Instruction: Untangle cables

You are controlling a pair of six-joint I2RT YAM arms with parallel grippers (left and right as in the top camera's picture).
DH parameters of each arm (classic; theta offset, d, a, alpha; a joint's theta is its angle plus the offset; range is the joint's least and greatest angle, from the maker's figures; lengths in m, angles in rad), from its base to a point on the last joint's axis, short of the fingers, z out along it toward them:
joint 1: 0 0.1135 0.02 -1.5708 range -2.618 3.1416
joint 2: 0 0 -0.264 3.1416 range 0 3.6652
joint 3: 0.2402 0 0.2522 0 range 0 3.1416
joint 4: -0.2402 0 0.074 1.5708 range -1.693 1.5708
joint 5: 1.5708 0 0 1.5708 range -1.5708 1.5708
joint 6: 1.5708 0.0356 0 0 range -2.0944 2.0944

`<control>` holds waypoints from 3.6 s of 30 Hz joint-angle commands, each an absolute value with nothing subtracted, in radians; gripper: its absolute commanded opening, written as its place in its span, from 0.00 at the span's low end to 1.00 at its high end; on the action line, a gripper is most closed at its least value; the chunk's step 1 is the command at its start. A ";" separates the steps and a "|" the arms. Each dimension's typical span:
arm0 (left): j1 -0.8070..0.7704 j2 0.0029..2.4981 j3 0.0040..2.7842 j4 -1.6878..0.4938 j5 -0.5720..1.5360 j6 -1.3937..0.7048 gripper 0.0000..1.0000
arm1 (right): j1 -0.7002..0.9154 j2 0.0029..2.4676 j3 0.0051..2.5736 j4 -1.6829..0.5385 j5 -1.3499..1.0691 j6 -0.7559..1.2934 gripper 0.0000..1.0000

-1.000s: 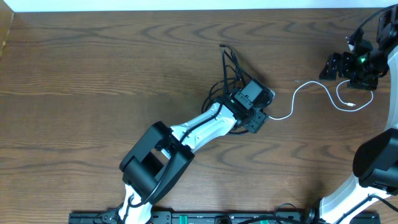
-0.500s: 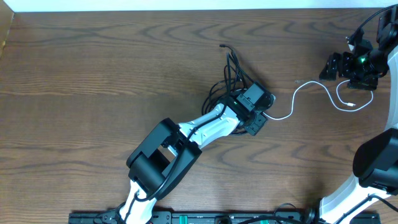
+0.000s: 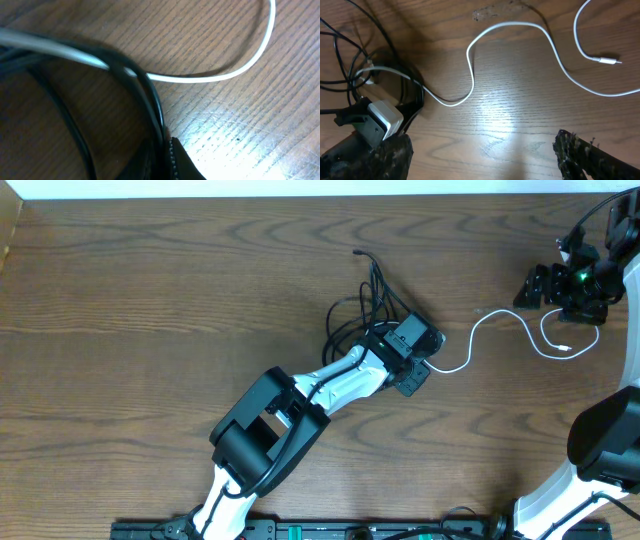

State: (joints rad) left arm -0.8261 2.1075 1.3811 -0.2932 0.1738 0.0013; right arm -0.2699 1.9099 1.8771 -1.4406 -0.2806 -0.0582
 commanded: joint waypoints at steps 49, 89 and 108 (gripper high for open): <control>-0.415 1.567 1.379 -0.628 0.532 -0.084 0.07 | 0.121 2.061 1.864 -1.212 -0.511 -0.501 0.88; -0.386 1.567 1.379 -0.624 0.531 -0.110 0.07 | 0.268 2.321 1.850 -1.180 -0.601 -0.561 0.10; -0.386 1.567 1.379 -0.624 0.531 -0.110 0.08 | -0.163 1.957 2.219 -1.294 -0.205 -0.011 0.01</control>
State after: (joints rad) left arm -0.3927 1.5669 1.3693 -0.6243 0.5190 -0.1055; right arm -0.0948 2.0411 2.1666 -1.2930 -0.3492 -0.1520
